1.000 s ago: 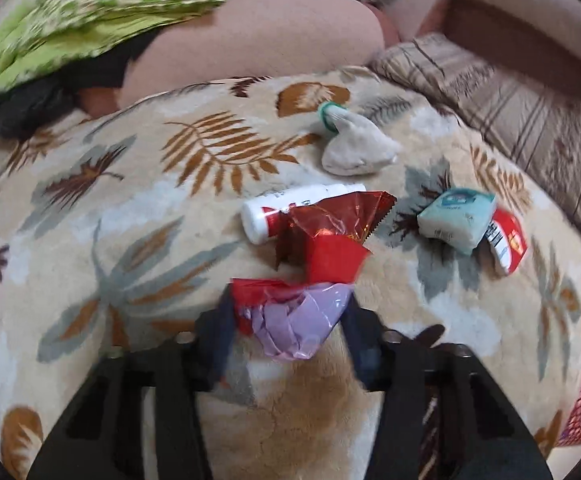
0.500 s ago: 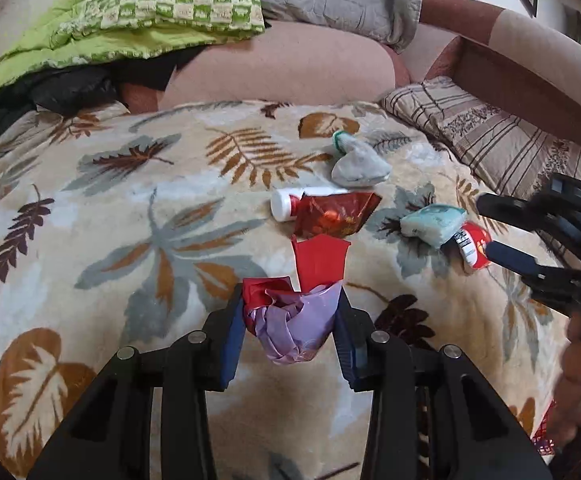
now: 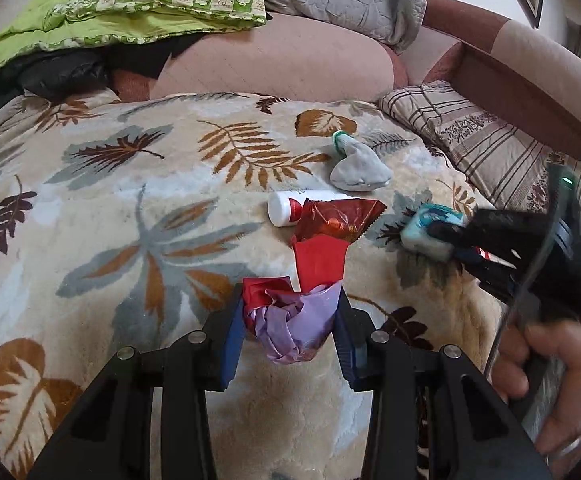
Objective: Collect trash
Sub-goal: 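Grasp the red-purple wrapper with the left tool while the right tool grasps the blue tissue pack, then carry the wrapper and tissue pack to the red basket while opening both tools over it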
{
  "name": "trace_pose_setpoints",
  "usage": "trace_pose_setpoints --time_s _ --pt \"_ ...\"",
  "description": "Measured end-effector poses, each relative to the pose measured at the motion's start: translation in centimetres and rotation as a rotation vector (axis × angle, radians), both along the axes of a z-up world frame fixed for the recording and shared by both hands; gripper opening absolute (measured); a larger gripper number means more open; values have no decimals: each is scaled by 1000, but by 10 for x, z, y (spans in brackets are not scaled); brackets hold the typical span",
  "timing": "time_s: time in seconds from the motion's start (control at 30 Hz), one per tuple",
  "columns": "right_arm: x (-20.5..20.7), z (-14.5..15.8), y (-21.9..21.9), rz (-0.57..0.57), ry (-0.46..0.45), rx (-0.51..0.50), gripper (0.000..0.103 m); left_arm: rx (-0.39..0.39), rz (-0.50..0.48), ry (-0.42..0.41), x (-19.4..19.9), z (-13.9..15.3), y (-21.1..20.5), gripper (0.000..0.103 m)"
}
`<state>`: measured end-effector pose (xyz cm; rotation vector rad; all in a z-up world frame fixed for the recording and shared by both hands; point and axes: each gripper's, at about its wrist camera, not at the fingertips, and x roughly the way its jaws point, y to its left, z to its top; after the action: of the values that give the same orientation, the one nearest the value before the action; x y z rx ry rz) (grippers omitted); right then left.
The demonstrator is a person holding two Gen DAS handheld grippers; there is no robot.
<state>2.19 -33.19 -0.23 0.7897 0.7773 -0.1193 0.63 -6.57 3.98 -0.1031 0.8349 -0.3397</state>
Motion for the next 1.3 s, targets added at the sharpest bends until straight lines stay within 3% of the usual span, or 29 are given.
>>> trace_pose_setpoints --time_s 0.23,0.53,0.83,0.93,1.3 --pt "-80 32 38 129 -136 -171 17 20 -6 -54 -11 6 -3 39" --pt "-149 54 89 226 -206 -395 17 65 -22 -121 -44 24 -4 39" --pt "-188 61 88 221 -254 -376 17 71 -48 -144 -113 31 18 39" --pt "-198 65 92 217 -275 -383 17 95 -2 -201 -136 31 30 39" --pt "-201 68 100 214 -267 -453 17 144 57 -232 -135 20 28 39"
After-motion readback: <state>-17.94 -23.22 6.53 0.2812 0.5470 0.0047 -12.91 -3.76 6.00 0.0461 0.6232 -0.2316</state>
